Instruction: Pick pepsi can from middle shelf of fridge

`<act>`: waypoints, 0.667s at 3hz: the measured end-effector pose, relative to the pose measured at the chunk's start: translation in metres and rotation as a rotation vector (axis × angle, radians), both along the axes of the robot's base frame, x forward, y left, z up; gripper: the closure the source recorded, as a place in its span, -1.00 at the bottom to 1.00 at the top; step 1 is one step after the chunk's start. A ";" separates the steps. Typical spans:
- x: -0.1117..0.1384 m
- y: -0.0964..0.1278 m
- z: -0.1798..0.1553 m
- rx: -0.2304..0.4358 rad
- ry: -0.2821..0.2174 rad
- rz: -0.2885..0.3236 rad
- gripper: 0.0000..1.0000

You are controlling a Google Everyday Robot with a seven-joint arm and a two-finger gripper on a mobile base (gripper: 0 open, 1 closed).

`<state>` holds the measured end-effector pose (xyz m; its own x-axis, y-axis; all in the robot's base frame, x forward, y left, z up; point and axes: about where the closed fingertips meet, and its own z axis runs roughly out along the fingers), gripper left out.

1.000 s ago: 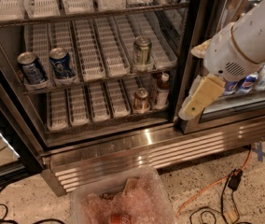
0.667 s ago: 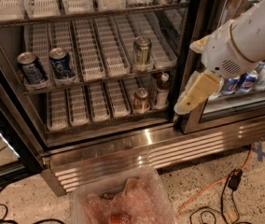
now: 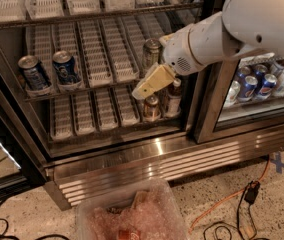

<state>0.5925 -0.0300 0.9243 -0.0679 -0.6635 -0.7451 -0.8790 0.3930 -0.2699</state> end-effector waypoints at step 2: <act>0.022 0.097 -0.003 0.160 -0.024 0.084 -1.00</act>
Offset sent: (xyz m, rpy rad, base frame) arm 0.0251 0.1452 -0.0075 0.2287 -0.0245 0.1316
